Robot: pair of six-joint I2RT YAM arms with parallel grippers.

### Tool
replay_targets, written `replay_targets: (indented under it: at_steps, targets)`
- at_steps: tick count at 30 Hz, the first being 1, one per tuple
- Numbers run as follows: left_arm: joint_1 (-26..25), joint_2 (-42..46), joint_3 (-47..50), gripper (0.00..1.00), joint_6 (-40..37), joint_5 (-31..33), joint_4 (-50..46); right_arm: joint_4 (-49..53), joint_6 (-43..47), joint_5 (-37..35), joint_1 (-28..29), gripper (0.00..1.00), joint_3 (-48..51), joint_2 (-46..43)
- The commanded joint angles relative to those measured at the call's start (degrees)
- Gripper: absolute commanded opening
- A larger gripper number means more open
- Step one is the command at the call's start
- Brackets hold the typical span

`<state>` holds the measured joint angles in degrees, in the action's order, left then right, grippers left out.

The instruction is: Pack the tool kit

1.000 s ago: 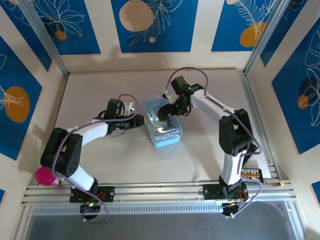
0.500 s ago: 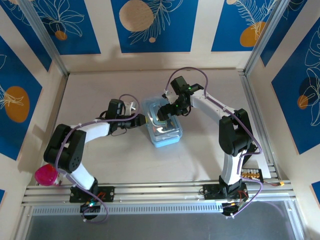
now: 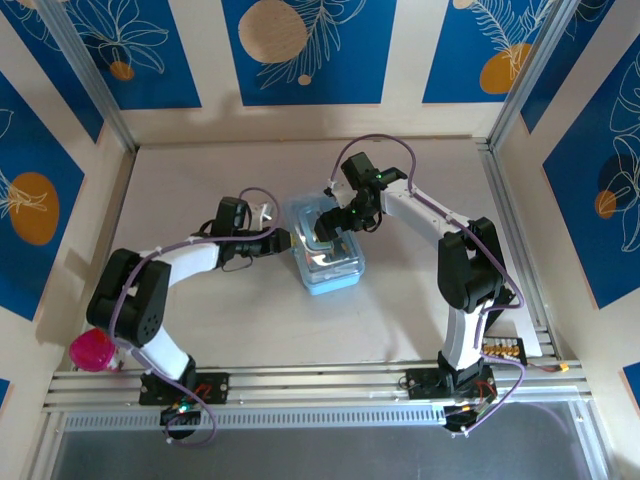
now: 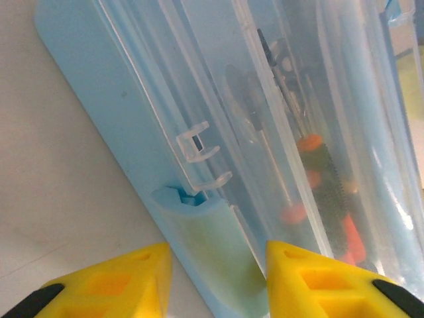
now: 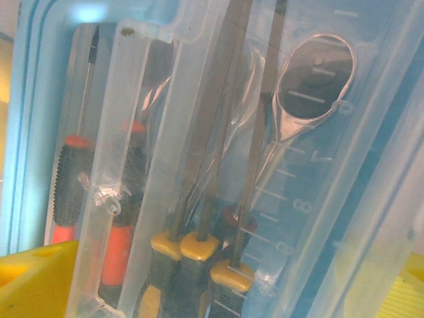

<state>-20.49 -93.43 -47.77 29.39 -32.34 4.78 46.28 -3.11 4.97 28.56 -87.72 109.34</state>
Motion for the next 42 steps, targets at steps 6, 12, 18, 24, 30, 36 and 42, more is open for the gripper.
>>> replay_targets:
  at_steps: [6,12,18,24,30,36,42]
  targets:
    - [0.2,0.0,-1.3,0.41,-3.4,3.8,-10.0,6.7,-2.0,-3.0,2.9,0.93,5.8,10.3]
    - [0.1,-1.5,-1.4,0.41,-2.1,2.6,-7.1,6.6,-1.7,-2.9,2.9,0.93,5.7,10.3]
    - [-0.1,-4.3,-2.2,0.4,-0.5,1.5,-3.7,6.8,-1.5,-2.7,2.9,0.93,5.4,10.4]
    - [-0.2,-4.2,-3.6,0.35,-1.0,1.9,-5.2,6.6,-1.6,-2.6,2.9,0.93,5.3,10.5]
    - [-0.2,-2.7,-4.4,0.26,-2.0,2.6,-7.5,6.4,-1.7,-2.4,3.0,0.93,5.5,10.6]
    - [-0.1,-0.6,-4.0,0.21,-2.5,3.1,-9.0,6.2,-1.5,-2.3,3.0,0.93,5.6,10.6]
    - [0.0,1.3,-3.9,0.22,-3.1,3.8,-10.6,6.0,-1.5,-2.2,3.1,0.94,5.7,10.5]
